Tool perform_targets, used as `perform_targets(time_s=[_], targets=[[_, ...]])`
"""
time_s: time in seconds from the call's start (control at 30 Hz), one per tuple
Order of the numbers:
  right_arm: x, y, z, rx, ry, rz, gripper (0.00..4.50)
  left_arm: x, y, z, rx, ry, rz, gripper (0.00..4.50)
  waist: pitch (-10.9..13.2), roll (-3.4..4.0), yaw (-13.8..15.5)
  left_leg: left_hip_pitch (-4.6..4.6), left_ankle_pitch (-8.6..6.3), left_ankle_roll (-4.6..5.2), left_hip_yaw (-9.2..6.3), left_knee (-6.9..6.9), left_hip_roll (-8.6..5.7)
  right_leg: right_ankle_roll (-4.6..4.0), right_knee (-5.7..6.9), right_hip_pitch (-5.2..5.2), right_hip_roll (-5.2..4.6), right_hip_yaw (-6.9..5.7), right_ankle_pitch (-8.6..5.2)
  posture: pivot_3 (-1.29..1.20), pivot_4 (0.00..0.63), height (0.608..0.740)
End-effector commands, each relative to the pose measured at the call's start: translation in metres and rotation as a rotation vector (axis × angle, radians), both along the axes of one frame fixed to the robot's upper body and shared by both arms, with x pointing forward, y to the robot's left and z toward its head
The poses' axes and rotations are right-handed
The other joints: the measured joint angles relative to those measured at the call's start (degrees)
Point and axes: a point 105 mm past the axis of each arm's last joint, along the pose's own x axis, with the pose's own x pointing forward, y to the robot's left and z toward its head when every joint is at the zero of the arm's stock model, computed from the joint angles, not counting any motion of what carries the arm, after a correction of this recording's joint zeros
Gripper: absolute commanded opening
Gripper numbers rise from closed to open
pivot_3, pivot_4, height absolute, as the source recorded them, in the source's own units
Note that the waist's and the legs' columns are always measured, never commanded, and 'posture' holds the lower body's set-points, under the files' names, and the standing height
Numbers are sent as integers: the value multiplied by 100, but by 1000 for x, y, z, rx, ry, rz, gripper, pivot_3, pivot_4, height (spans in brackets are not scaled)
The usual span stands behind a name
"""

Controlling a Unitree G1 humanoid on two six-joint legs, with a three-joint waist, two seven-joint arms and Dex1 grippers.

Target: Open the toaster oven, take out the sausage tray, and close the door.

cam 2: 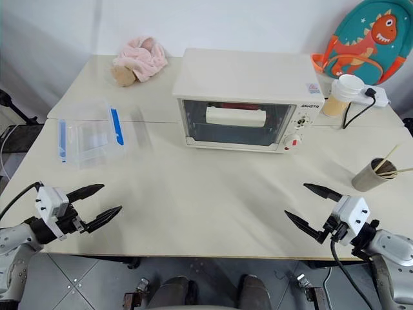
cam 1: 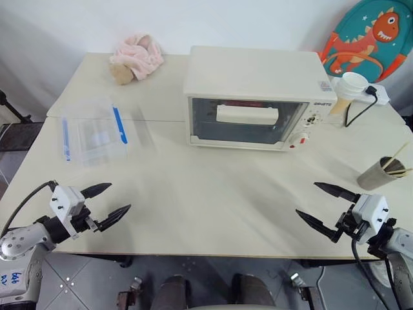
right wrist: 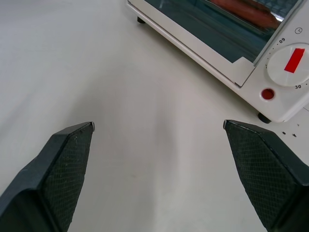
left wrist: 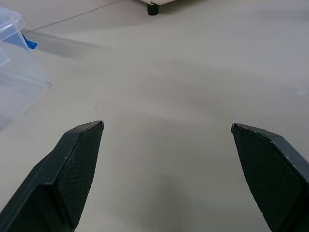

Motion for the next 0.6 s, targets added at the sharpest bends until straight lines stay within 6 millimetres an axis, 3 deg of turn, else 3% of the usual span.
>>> perform_targets(time_s=[0.03, 0.13, 0.23, 0.37, 0.6], targets=[[-1, 2, 6, 8, -35, 3, 4481, 1, 6, 8, 37, -29, 16, 4500, 0, 0, 0, 0, 0, 0, 0, 0, 0, 0, 0, 0, 0, 0, 0, 0, 150, 740], [-2, 4, 6, 49, -25, -4, 4481, -2, 2, 11, -28, 0, 3, 4500, 0, 0, -2, 0, 0, 0, 1, 0, 0, 0, 0, 0, 0, 0, 0, 0, 150, 740], [-2, 15, 15, 130, -34, 6, 4481, -11, 1, 32, -184, -1, -68, 4500, 0, 0, -5, 0, 0, 0, -2, 0, 3, 0, 3, 0, 0, -1, 0, 0, 150, 740], [4, 26, 41, 240, -87, 1, 4481, -14, 4, 69, -414, 1, -115, 4500, 1, 1, -11, 1, 0, -1, -8, 1, 28, 0, 10, -2, -1, 0, 0, 0, 150, 740], [34, 45, 75, 357, -56, 36, 4481, 6, -28, 96, -431, -107, -218, 4500, 1, 4, 4, 3, 2, -3, -10, 2, 2, -2, 16, -1, -2, 1, 1, 0, 150, 740]])
